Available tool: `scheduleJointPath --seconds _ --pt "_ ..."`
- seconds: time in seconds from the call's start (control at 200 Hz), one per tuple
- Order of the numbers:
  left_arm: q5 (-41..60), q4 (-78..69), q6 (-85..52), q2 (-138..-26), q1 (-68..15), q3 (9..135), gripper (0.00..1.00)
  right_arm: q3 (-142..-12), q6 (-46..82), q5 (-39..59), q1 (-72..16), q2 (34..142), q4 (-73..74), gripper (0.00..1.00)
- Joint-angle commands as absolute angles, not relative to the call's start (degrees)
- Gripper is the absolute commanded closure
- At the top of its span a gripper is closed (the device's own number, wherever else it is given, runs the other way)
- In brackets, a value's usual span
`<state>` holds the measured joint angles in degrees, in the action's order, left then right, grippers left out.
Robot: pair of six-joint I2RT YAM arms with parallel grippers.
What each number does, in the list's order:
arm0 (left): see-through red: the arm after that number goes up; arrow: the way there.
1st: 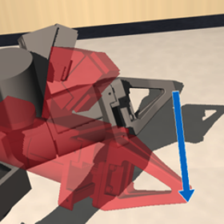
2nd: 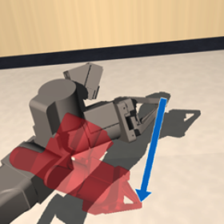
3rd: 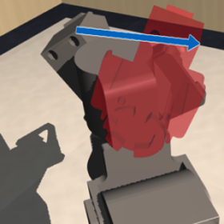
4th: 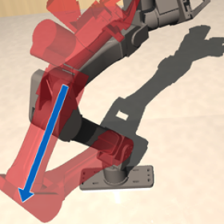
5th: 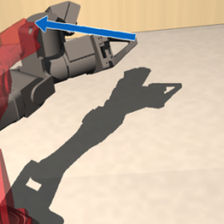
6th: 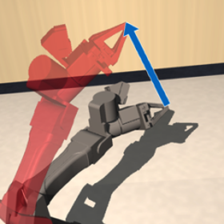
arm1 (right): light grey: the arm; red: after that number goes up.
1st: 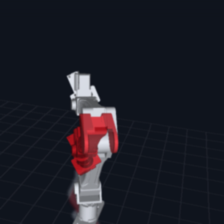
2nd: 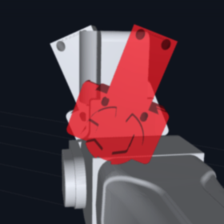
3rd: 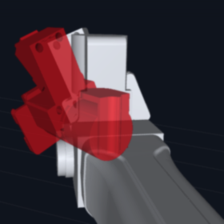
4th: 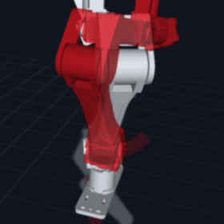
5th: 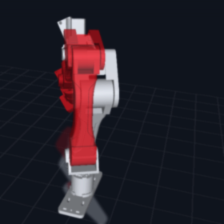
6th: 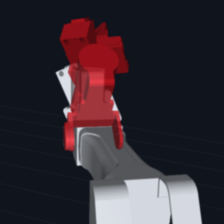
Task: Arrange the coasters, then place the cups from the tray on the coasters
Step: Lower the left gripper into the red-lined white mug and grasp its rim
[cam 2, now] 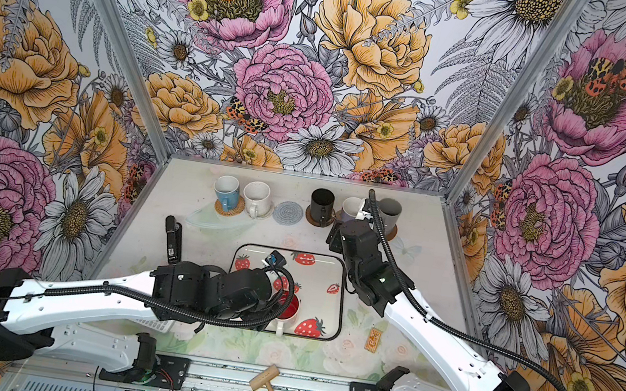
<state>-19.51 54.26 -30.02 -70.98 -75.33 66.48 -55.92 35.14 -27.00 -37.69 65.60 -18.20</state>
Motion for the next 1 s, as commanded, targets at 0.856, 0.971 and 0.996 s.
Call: scheduleJointPath --seconds 0.856,0.971,0.996 --pt "-14.37 49.13 -41.09 -85.50 -80.99 60.87 0.23 -56.95 35.48 -26.62 -37.79 69.67 -16.38 0.28" --pt "-13.33 47.71 -42.28 -86.78 -79.60 60.08 0.23 -57.13 35.50 -26.63 -37.79 70.23 -16.35 0.28" --pt "-12.87 47.07 -42.63 -86.97 -79.24 59.76 0.24 -57.15 35.47 -26.59 -37.79 70.44 -16.36 0.28"
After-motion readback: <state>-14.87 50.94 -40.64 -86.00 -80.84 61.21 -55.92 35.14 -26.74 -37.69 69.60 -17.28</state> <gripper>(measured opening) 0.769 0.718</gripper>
